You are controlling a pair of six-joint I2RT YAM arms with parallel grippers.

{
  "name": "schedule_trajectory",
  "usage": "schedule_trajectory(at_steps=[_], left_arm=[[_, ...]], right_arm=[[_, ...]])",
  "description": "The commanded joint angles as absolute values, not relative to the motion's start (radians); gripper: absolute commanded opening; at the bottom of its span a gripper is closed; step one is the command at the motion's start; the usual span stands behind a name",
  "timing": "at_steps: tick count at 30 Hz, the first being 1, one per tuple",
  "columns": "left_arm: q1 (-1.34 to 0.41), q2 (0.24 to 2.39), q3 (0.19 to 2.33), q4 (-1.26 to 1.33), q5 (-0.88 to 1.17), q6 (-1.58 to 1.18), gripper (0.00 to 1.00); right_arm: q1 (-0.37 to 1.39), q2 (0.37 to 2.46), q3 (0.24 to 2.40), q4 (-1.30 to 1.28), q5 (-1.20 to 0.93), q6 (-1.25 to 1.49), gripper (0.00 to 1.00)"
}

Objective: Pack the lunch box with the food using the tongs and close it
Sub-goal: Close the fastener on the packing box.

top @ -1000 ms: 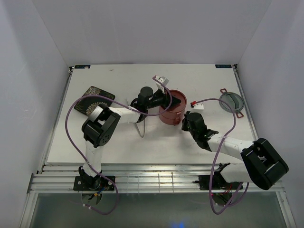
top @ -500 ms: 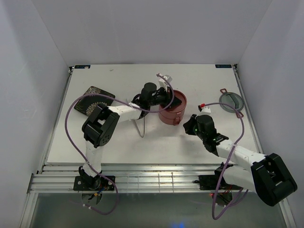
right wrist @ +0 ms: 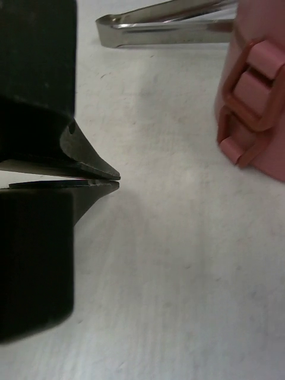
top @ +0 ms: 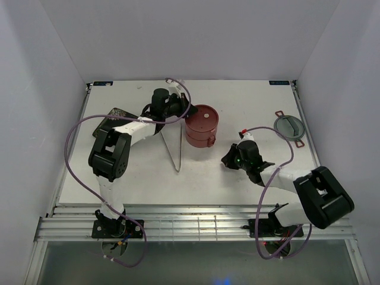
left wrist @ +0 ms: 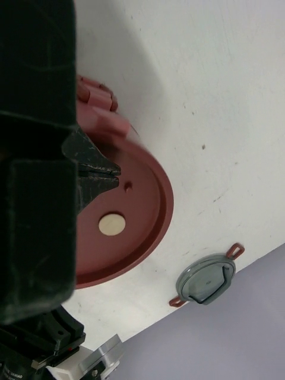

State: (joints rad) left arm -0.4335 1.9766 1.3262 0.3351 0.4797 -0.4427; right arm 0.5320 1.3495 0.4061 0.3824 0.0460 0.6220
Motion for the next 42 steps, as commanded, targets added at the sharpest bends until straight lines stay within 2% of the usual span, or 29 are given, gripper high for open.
schedule_trajectory(at_steps=[1, 13, 20, 25, 29, 33, 36, 41, 42], left_arm=[[-0.440, 1.934, 1.345, 0.316, 0.518, -0.437, 0.00], [-0.465, 1.971, 1.347, 0.347, 0.558, -0.485, 0.00], [-0.535, 1.994, 1.358, 0.347, 0.543, -0.499, 0.00], [-0.568, 1.976, 1.342, 0.345, 0.515, -0.512, 0.00], [-0.580, 1.968, 1.333, 0.345, 0.503, -0.512, 0.00], [-0.583, 1.964, 1.338, 0.342, 0.505, -0.512, 0.00], [-0.583, 1.945, 1.359, 0.318, 0.488, -0.493, 0.00], [-0.581, 1.867, 1.482, 0.175, 0.355, -0.391, 0.00], [-0.581, 1.853, 1.515, 0.128, 0.330, -0.361, 0.04]], right_arm=[[0.532, 1.446, 0.520, 0.528, 0.011, 0.647, 0.08], [0.523, 1.563, 0.652, 0.548, 0.011, 0.630, 0.08], [0.466, 1.494, 0.647, 0.542, -0.064, 0.617, 0.08], [0.440, 1.486, 0.721, 0.494, -0.058, 0.583, 0.09], [0.391, 1.480, 0.767, 0.444, -0.136, 0.594, 0.10], [0.396, 1.436, 0.747, 0.380, -0.210, 0.636, 0.34], [0.405, 1.382, 0.726, 0.387, -0.212, 0.669, 0.46], [0.414, 1.341, 0.735, 0.348, -0.169, 0.695, 0.57], [0.416, 1.345, 0.765, 0.328, -0.143, 0.684, 0.58]])
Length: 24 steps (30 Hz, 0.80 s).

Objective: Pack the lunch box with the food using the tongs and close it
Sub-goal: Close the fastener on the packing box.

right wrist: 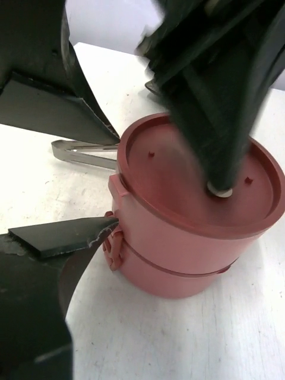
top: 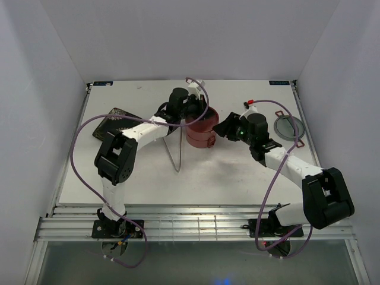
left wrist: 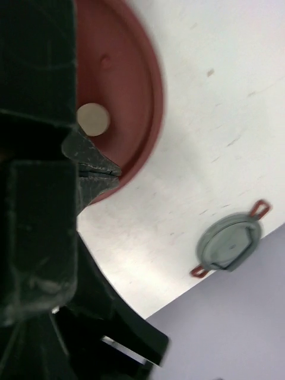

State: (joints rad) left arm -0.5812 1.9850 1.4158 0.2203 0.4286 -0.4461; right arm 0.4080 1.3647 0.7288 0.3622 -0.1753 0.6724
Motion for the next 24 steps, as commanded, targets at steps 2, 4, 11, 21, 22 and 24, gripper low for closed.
schedule_trajectory(at_steps=[2, 4, 11, 21, 22, 24], left_arm=[[-0.580, 1.804, 1.532, 0.085, 0.272, -0.338, 0.14], [-0.578, 1.773, 1.537, 0.063, 0.235, -0.310, 0.23], [-0.502, 1.684, 1.439, -0.008, 0.139, -0.327, 0.36], [-0.397, 1.781, 1.431, 0.006, 0.365, -0.365, 0.36], [-0.396, 1.787, 1.427, 0.017, 0.377, -0.367, 0.36], [-0.394, 1.804, 1.417, 0.043, 0.408, -0.368, 0.36]], right_arm=[[0.416, 1.364, 0.807, 0.256, -0.124, 0.672, 0.60], [0.417, 1.413, 0.870, 0.212, -0.088, 0.647, 0.60], [0.417, 1.615, 1.072, 0.043, -0.061, 0.519, 0.55], [0.315, 1.745, 1.267, -0.060, -0.259, 0.232, 0.11], [0.302, 1.761, 1.302, -0.125, -0.270, 0.204, 0.10], [0.279, 1.814, 1.415, -0.193, -0.308, 0.111, 0.08]])
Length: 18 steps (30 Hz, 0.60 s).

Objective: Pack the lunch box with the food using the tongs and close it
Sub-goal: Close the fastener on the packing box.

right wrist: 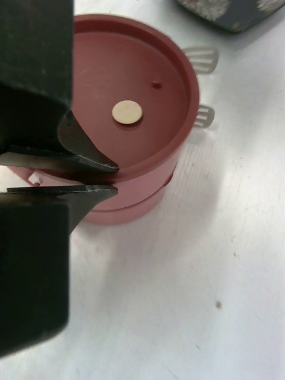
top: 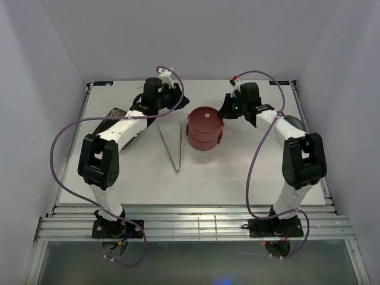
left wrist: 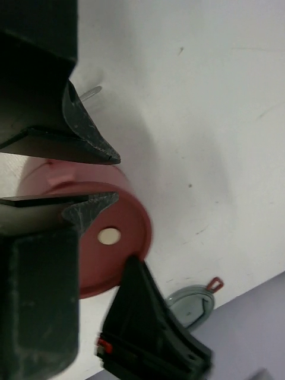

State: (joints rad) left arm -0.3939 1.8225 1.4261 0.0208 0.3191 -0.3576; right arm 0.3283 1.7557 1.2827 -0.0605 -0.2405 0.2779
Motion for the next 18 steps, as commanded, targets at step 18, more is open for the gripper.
schedule_trajectory(at_steps=[18], left_arm=[[-0.397, 1.963, 1.422, 0.161, 0.591, -0.406, 0.35]], right_arm=[[0.141, 1.605, 1.303, -0.184, -0.365, 0.242, 0.40]])
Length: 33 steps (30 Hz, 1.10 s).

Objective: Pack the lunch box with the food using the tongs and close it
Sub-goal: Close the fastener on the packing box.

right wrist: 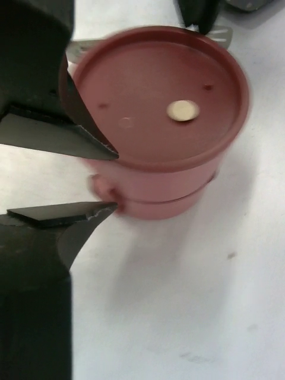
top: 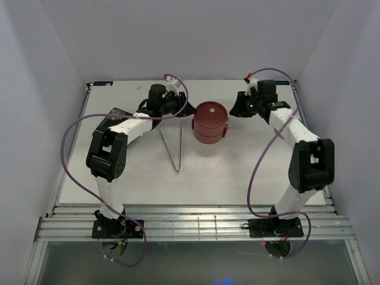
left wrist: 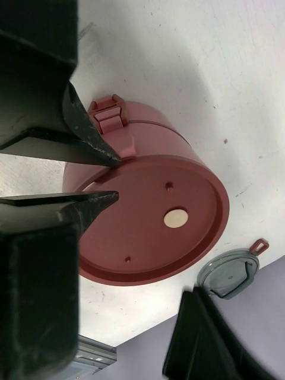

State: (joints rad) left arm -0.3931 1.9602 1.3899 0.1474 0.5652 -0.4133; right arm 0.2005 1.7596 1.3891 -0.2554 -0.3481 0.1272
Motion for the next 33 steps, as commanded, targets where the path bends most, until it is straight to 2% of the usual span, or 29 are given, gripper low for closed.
schedule_trajectory(at_steps=[1, 3, 4, 6, 12, 21, 33], left_arm=[[-0.397, 1.971, 1.428, 0.163, 0.595, -0.408, 0.35], [-0.397, 1.980, 1.446, 0.161, 0.600, -0.411, 0.35], [-0.400, 1.985, 1.450, 0.160, 0.598, -0.413, 0.35], [-0.399, 1.993, 1.451, 0.155, 0.597, -0.419, 0.33], [-0.416, 2.019, 1.445, 0.153, 0.604, -0.425, 0.29], [-0.428, 2.005, 1.414, 0.146, 0.581, -0.420, 0.25], [-0.439, 2.003, 1.408, 0.146, 0.568, -0.419, 0.22]], right_arm=[[0.112, 1.573, 1.242, -0.101, -0.374, 0.273, 0.30], [0.088, 1.493, 1.042, -0.005, -0.417, 0.380, 0.14], [0.077, 1.474, 0.975, 0.129, -0.429, 0.414, 0.08], [0.077, 1.450, 0.810, 0.248, -0.457, 0.486, 0.08], [0.074, 1.499, 0.631, 0.605, -0.543, 0.618, 0.08], [0.075, 1.615, 0.624, 0.753, -0.561, 0.693, 0.08], [0.103, 1.767, 0.744, 0.788, -0.558, 0.715, 0.08]])
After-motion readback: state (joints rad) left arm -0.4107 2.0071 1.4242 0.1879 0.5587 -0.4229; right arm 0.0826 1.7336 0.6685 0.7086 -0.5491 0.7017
